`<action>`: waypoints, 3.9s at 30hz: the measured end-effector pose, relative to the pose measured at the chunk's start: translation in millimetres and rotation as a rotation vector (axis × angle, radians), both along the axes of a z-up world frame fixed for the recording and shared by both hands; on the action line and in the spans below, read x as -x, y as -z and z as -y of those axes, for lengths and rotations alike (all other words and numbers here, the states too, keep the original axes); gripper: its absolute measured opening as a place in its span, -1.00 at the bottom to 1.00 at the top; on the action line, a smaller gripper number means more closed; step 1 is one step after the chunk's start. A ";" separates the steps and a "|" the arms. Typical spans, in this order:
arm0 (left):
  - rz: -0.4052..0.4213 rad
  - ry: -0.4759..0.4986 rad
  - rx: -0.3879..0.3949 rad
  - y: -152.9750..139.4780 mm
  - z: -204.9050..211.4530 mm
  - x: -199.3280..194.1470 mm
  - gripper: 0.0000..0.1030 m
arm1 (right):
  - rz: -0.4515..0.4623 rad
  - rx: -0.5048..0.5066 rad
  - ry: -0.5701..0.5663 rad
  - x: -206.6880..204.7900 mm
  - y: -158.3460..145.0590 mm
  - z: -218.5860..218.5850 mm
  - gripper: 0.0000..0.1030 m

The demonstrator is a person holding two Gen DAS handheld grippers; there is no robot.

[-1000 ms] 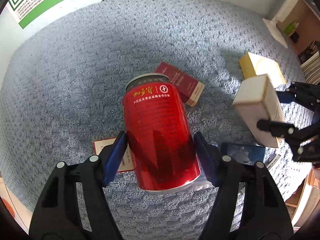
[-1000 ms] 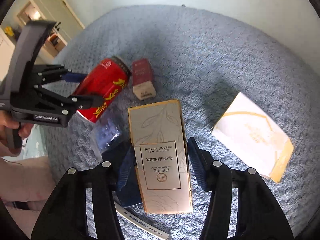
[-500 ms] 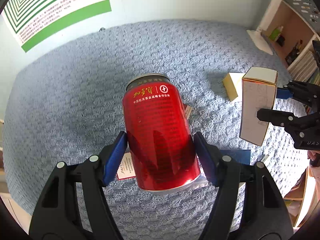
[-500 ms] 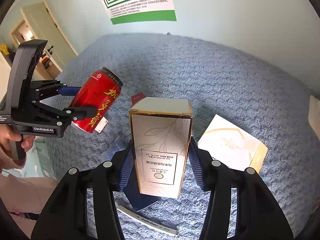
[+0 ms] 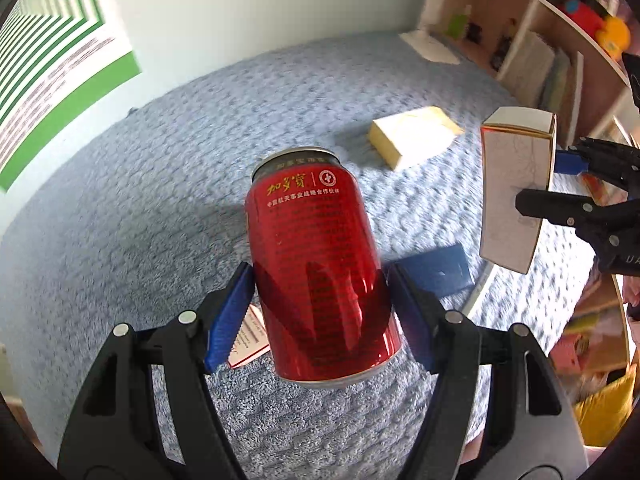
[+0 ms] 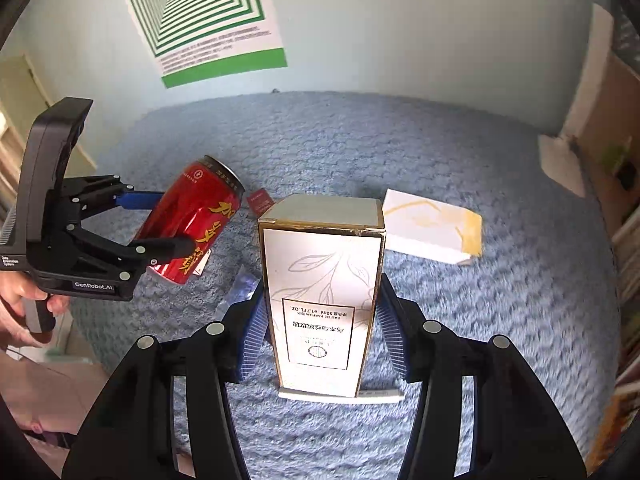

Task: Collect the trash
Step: 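Carry the can and white box to the wastebasket and open both tools, then swing both tools back over the blanket toward the remaining items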

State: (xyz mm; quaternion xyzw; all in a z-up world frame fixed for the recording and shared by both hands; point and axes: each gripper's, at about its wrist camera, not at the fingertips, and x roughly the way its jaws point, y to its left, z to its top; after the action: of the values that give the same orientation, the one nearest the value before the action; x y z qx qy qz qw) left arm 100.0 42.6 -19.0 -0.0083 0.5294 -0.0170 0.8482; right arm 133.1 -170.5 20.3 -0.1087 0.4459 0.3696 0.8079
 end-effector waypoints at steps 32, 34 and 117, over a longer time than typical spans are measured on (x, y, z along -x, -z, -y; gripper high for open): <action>-0.121 0.983 -0.032 63.7 298.2 194.9 0.29 | -0.135 -0.153 1.056 358.3 76.9 256.6 0.02; -0.143 1.008 -0.042 77.6 310.4 205.3 0.29 | -0.156 -0.170 1.088 372.0 92.8 263.7 0.02; -0.078 0.979 -0.166 52.2 285.4 209.3 0.87 | -0.140 -0.348 0.957 375.4 57.9 234.5 0.72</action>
State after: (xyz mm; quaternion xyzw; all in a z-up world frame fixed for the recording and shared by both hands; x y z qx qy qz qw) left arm -109.3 -242.8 -71.2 0.3083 0.5019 -0.3709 0.7180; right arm -242.2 -405.0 -37.6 0.2686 0.4305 0.0335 0.8611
